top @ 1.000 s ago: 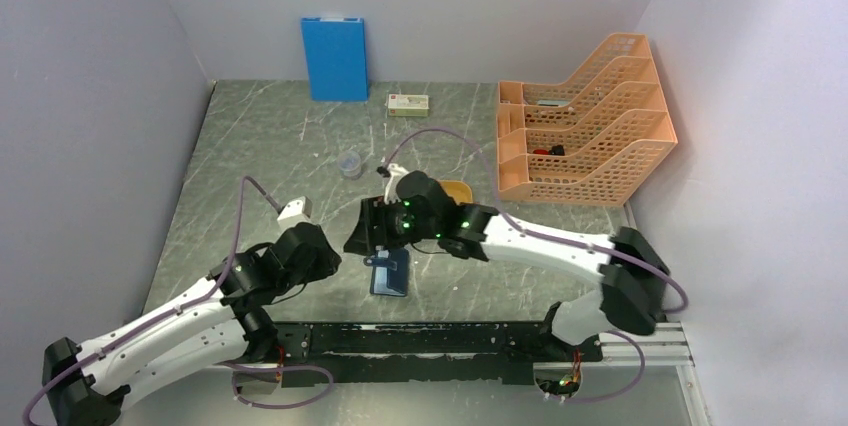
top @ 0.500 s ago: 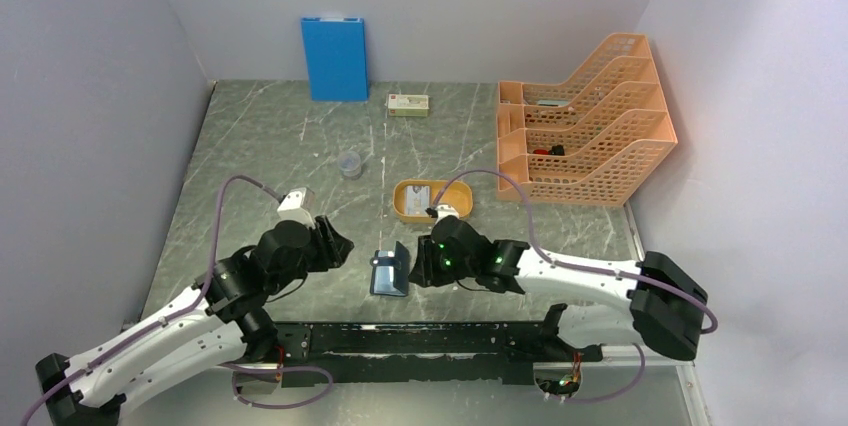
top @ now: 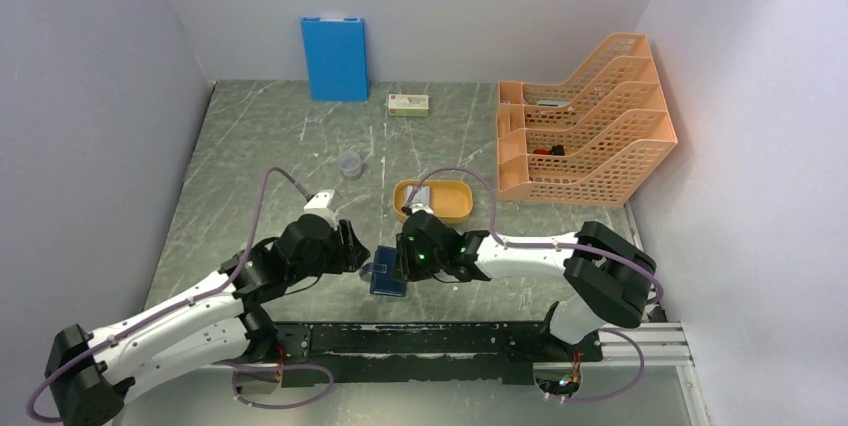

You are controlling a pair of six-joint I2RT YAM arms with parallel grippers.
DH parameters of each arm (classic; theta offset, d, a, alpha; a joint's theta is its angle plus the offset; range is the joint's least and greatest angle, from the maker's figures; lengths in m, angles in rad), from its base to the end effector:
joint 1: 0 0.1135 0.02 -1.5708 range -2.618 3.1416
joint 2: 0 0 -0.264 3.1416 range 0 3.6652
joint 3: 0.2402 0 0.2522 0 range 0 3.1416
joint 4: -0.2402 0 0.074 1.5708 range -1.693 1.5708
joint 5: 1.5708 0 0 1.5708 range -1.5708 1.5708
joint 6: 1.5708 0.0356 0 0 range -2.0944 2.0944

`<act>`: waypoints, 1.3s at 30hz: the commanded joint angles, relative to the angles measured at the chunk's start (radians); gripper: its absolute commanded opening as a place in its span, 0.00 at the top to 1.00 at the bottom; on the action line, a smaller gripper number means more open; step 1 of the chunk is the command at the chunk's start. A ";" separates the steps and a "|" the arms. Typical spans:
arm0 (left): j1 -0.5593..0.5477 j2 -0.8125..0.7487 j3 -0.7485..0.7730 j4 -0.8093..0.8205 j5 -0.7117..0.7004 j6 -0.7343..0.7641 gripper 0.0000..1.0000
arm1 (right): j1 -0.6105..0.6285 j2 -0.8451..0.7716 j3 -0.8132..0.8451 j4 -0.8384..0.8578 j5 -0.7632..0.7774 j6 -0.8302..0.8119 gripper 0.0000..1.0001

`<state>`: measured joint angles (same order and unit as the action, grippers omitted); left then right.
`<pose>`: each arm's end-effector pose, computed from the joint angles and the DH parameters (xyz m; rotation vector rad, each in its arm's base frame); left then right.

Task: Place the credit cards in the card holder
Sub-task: Close the card holder at the center of the board.

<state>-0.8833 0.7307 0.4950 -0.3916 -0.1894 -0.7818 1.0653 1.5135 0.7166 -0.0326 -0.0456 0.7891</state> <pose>0.1091 -0.1223 0.2269 0.0053 2.2813 -0.7142 0.1405 0.2571 0.1630 -0.3814 2.5765 0.8453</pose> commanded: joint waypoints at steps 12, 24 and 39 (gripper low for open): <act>-0.004 0.282 -0.033 0.213 0.067 0.069 0.49 | 0.006 0.087 0.044 -0.012 0.000 0.015 0.72; -0.004 0.449 -0.043 0.205 0.027 0.067 0.58 | 0.005 0.088 0.053 -0.021 -0.021 0.015 0.69; -0.004 0.508 -0.088 0.161 -0.054 0.009 0.90 | -0.001 -0.145 -0.141 0.077 -0.018 0.188 0.45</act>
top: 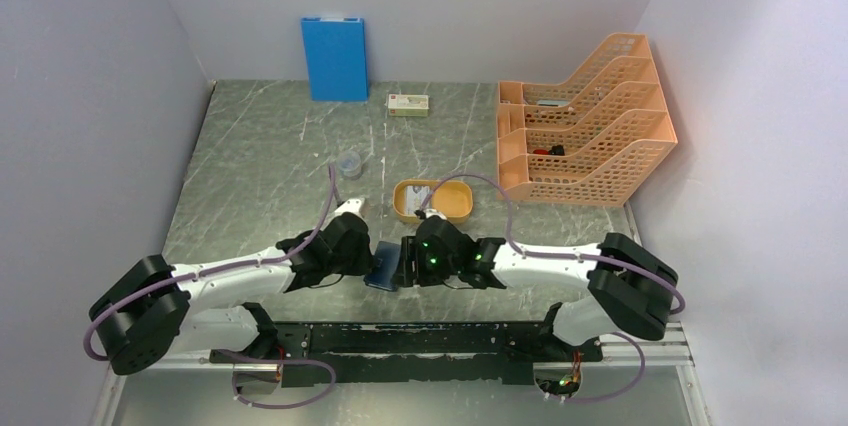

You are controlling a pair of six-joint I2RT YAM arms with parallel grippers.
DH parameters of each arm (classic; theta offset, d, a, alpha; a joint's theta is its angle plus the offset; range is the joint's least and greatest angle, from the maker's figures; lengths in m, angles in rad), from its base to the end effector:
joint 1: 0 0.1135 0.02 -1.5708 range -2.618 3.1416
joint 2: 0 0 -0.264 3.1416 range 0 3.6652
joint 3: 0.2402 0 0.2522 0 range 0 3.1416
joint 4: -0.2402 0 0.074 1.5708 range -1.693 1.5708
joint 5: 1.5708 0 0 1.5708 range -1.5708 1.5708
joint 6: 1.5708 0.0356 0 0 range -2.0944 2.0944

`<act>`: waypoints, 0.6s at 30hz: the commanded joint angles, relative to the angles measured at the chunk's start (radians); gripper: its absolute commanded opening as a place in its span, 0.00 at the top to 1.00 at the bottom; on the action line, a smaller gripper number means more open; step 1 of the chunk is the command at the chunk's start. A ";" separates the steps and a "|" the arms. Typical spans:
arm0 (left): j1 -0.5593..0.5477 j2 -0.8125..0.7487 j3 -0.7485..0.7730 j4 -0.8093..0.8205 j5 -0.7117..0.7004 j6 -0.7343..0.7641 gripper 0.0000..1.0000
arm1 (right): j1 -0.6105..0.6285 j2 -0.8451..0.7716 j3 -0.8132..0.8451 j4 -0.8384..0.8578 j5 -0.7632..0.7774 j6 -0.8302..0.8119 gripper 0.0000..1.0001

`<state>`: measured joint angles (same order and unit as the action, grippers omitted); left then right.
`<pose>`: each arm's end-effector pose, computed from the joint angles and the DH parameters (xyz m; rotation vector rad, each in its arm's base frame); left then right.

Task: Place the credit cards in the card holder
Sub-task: Close the card holder at the center of the board.

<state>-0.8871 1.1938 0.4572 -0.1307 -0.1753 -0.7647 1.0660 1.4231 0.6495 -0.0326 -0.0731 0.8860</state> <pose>0.1407 -0.1628 0.1557 0.0722 2.4912 -0.5237 0.1303 0.2412 0.1674 -0.2737 2.6048 0.9258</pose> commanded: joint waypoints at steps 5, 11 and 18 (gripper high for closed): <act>0.000 0.045 -0.058 -0.110 -0.089 -0.033 0.94 | -0.008 -0.067 -0.154 0.203 -0.022 0.180 0.40; 0.000 0.065 -0.057 -0.119 -0.099 -0.052 0.95 | -0.015 -0.023 -0.213 0.357 -0.045 0.287 0.36; -0.001 0.090 -0.054 -0.131 -0.102 -0.066 0.95 | -0.023 0.031 -0.271 0.521 -0.016 0.375 0.35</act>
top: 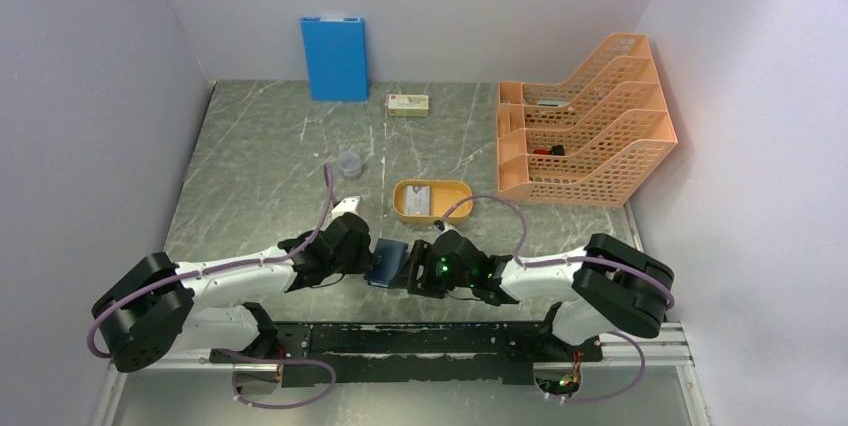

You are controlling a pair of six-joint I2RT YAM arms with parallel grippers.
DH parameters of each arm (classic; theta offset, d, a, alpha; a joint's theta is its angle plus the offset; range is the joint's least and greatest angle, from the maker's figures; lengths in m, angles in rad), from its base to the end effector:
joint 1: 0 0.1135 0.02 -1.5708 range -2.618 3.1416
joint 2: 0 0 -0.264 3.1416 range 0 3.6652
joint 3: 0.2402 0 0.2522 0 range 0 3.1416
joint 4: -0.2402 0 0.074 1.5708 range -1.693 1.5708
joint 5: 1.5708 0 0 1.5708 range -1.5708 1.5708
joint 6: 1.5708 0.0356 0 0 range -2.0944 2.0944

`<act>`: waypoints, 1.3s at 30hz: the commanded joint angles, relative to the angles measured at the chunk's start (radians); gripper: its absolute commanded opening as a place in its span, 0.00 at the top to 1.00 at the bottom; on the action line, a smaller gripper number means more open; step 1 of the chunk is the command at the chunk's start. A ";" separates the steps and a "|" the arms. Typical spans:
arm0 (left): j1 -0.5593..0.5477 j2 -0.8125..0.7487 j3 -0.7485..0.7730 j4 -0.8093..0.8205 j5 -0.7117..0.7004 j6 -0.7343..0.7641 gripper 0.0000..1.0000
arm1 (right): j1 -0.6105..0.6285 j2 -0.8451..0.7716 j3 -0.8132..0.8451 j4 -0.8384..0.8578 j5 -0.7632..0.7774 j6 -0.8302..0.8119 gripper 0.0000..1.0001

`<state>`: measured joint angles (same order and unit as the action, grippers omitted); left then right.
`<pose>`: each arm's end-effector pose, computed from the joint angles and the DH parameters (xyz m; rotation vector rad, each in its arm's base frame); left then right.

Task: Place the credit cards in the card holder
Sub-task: Close the card holder at the center of the board.

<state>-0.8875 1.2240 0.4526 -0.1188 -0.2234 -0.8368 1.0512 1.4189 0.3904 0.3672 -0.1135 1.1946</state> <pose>0.1426 -0.1626 0.1495 -0.0358 2.4938 -0.4880 0.1177 0.2140 0.1284 0.1136 2.5840 1.2030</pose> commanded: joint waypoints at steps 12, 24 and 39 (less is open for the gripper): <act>0.000 0.063 -0.056 -0.137 -0.051 0.001 0.95 | -0.016 0.230 0.004 0.252 0.017 0.122 0.42; 0.001 0.067 -0.067 -0.130 -0.043 -0.010 0.95 | -0.016 0.279 -0.024 0.331 0.096 0.210 0.57; 0.000 0.047 -0.084 -0.116 -0.021 -0.017 0.95 | -0.012 0.351 0.001 0.445 0.055 0.200 0.83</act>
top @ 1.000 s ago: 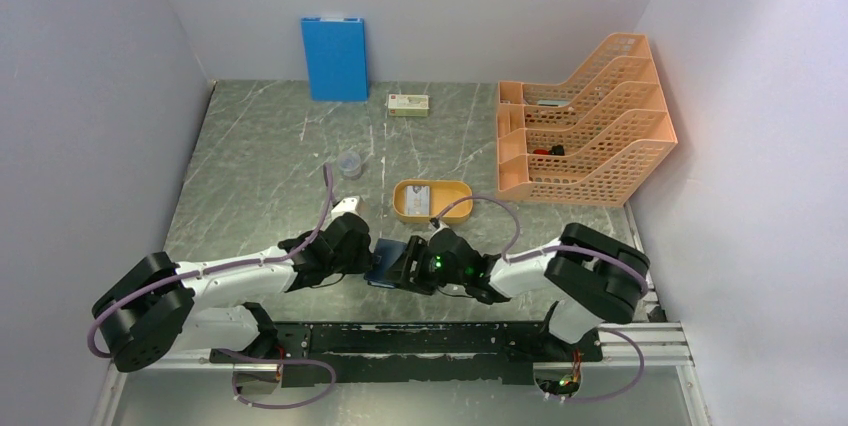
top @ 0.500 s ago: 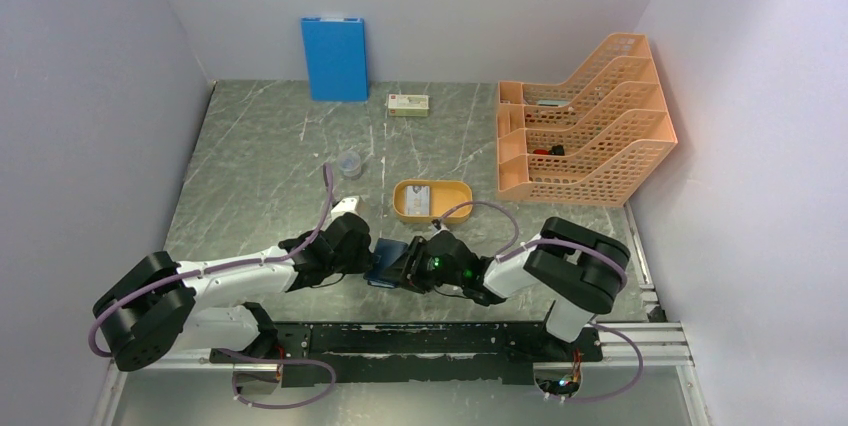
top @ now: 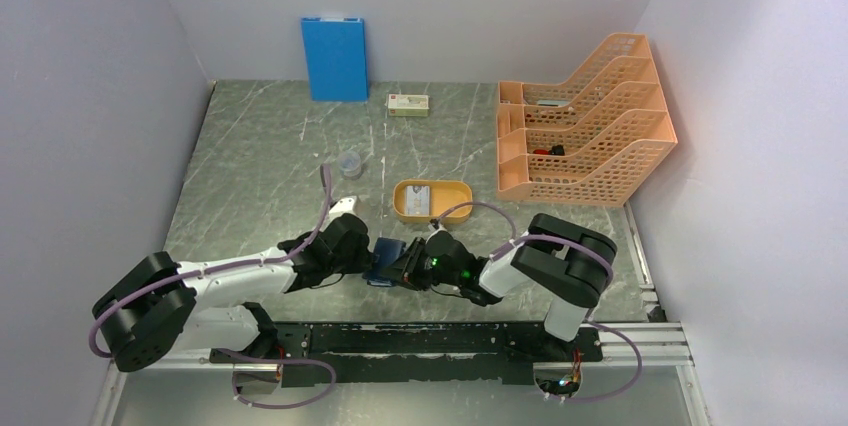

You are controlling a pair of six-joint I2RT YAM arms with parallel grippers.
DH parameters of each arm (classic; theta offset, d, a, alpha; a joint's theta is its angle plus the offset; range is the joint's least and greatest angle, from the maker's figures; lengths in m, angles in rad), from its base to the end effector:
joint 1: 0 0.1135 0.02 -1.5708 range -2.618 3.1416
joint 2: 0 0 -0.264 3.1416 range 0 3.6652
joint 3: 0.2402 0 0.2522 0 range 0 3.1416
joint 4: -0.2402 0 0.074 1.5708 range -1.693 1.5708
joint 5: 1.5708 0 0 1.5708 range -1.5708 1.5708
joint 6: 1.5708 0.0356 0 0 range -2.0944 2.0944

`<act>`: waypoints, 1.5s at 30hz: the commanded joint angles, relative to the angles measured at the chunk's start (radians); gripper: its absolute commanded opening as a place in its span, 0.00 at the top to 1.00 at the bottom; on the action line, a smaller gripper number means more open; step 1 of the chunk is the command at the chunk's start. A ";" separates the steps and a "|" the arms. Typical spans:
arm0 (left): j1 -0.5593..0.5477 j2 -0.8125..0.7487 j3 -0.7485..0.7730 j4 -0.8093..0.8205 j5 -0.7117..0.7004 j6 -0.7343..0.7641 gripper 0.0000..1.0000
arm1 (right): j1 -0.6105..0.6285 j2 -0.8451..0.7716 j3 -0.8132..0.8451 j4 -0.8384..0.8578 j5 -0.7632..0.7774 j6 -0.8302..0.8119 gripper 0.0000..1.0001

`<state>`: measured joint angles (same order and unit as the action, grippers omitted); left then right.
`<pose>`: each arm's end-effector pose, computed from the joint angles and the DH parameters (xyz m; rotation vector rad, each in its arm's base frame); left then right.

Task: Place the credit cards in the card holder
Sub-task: Close the card holder at the center of the board.

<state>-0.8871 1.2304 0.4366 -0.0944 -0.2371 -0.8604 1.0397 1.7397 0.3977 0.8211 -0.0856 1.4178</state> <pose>0.1422 -0.1613 0.1455 -0.0719 2.4865 -0.4868 0.1358 0.2372 0.0943 0.4102 2.4746 1.4042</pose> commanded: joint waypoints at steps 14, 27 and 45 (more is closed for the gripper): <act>0.000 -0.398 0.418 -0.695 -0.148 0.000 0.32 | 0.035 -0.527 0.257 -0.795 0.082 -0.575 1.00; 0.000 -0.449 0.952 -0.732 -0.229 0.150 0.13 | 0.129 -0.554 0.726 -0.967 0.948 -1.708 1.00; -0.001 -0.297 0.899 -0.446 0.273 0.095 0.03 | 0.366 -0.580 0.103 0.492 0.868 -3.137 1.00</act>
<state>-0.8917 0.9203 1.3575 -0.6022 -0.1047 -0.7368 1.3750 1.1961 0.5510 1.0565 0.8364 -1.5150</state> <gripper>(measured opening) 0.964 0.229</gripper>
